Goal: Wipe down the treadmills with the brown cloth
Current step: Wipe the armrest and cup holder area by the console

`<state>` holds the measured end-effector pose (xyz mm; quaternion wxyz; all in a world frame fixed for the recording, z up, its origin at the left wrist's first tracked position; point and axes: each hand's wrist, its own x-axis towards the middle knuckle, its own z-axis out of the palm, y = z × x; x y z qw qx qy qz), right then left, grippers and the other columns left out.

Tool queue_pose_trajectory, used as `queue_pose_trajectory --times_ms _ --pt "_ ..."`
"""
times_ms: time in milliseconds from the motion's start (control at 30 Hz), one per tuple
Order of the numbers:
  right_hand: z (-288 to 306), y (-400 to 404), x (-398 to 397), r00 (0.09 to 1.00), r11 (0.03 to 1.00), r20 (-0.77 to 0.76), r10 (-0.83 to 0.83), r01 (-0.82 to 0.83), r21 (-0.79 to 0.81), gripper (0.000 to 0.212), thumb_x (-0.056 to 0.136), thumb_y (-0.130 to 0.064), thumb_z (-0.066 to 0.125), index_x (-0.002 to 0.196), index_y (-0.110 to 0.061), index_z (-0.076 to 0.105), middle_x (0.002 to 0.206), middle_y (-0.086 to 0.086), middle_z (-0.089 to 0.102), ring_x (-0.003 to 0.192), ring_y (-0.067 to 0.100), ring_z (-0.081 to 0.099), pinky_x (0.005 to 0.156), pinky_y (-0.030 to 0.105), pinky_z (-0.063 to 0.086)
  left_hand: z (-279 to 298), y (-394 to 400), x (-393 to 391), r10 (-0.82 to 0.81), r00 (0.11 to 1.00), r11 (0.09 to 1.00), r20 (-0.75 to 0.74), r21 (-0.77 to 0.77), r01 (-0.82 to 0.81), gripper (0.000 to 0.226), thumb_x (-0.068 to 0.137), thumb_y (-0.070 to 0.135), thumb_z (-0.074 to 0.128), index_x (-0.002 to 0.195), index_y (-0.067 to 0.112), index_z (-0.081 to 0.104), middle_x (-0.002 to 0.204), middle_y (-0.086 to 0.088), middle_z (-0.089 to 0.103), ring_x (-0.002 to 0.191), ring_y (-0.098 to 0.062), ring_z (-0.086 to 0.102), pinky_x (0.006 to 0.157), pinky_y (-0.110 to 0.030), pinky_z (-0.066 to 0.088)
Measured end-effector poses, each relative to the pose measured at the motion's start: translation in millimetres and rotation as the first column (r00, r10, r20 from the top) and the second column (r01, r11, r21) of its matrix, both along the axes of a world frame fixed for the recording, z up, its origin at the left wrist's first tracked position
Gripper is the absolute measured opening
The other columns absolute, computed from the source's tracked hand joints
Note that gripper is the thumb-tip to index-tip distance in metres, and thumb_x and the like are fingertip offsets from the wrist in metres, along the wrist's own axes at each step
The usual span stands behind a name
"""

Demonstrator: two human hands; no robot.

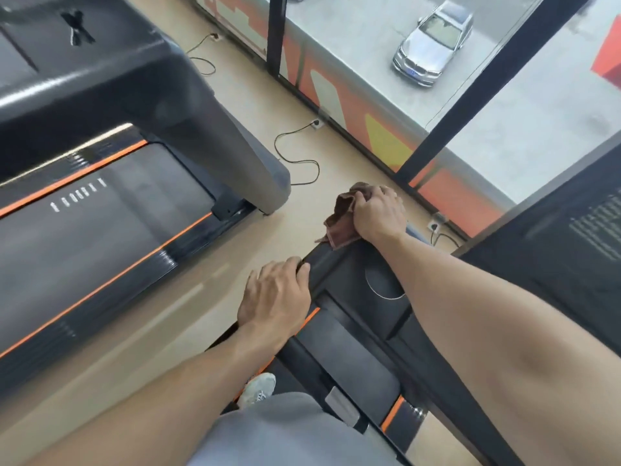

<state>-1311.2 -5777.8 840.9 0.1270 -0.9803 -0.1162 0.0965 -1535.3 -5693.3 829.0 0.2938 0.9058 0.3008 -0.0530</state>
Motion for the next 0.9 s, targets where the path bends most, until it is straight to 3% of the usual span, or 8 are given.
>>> queue_pose_trajectory --times_ms 133,233,300,367,533,667,767,900 --pt "2 4 1 0.998 0.998 0.025 -0.059 0.058 0.034 0.045 0.106 -0.044 0.034 0.137 -0.021 0.057 0.142 0.009 0.054 0.132 0.032 0.046 0.114 0.044 0.032 3 0 -2 -0.008 1.000 1.000 0.016 -0.006 0.008 0.048 0.106 0.048 0.019 0.127 0.029 0.058 0.118 0.002 0.068 0.115 -0.022 0.057 0.104 -0.041 0.038" --pt "-4 2 -9 0.999 0.999 0.043 -0.022 0.021 0.027 0.048 0.108 -0.040 0.033 0.145 -0.015 0.050 0.163 0.009 0.035 0.153 0.030 0.023 0.126 0.044 0.013 0 1 -1 -0.010 1.000 0.999 -0.003 -0.039 0.010 0.050 0.107 0.048 0.019 0.137 0.028 0.054 0.133 0.004 0.064 0.128 -0.022 0.051 0.111 -0.043 0.035" --pt "-6 -1 -28 0.998 0.996 0.056 0.007 -0.012 0.090 0.044 0.109 -0.035 0.035 0.146 -0.015 0.049 0.169 0.007 0.022 0.158 0.027 0.008 0.128 0.041 0.001 0 2 -1 0.008 1.000 0.997 -0.002 -0.082 -0.008 0.055 0.107 0.049 0.018 0.152 0.027 0.041 0.150 0.005 0.052 0.143 -0.022 0.040 0.119 -0.045 0.027" --pt "-4 -5 -57 0.997 0.982 0.068 0.033 -0.045 0.183 0.041 0.110 -0.033 0.037 0.145 -0.017 0.049 0.170 0.004 0.022 0.159 0.023 0.005 0.129 0.040 0.002 4 2 -1 0.041 0.999 0.992 0.025 -0.124 -0.037 0.058 0.108 0.049 0.017 0.158 0.026 0.031 0.157 0.002 0.045 0.148 -0.022 0.033 0.121 -0.043 0.024" --pt "12 -20 -145 0.979 0.961 0.131 0.157 -0.182 0.208 0.041 0.110 -0.038 0.044 0.146 -0.021 0.054 0.160 -0.002 0.042 0.153 0.017 0.030 0.123 0.040 0.029 21 3 -6 0.173 0.981 0.956 0.091 -0.256 -0.145 0.055 0.107 0.052 0.017 0.149 0.031 0.044 0.148 -0.003 0.054 0.136 -0.028 0.047 0.107 -0.040 0.034" --pt "22 -30 -197 0.965 0.947 0.103 0.243 -0.259 0.191 0.043 0.109 -0.041 0.044 0.148 -0.026 0.053 0.157 -0.004 0.047 0.147 0.016 0.039 0.117 0.033 0.032 17 8 -8 0.317 0.934 0.893 0.163 -0.384 -0.236 0.049 0.106 0.054 0.021 0.125 0.030 0.060 0.128 -0.007 0.066 0.120 -0.034 0.056 0.091 -0.041 0.040" --pt "22 -38 -217 0.965 0.953 0.039 0.259 -0.262 0.152 0.047 0.108 -0.050 0.039 0.150 -0.032 0.050 0.157 -0.004 0.047 0.143 0.019 0.046 0.109 0.039 0.041 10 12 -17 0.263 0.939 0.913 0.223 -0.371 -0.168 0.039 0.104 0.052 0.035 0.120 0.031 0.064 0.125 -0.001 0.066 0.118 -0.029 0.058 0.093 -0.039 0.045" --pt "22 -56 -245 0.940 0.937 0.125 0.318 -0.331 0.111 0.043 0.108 -0.049 0.042 0.143 -0.027 0.054 0.140 -0.009 0.064 0.114 0.027 0.068 0.089 0.040 0.051 4 3 -47 0.099 0.911 0.980 0.401 -0.196 -0.020 0.034 0.104 0.039 0.045 0.129 0.025 0.062 0.132 0.002 0.060 0.120 -0.020 0.057 0.101 -0.039 0.046"
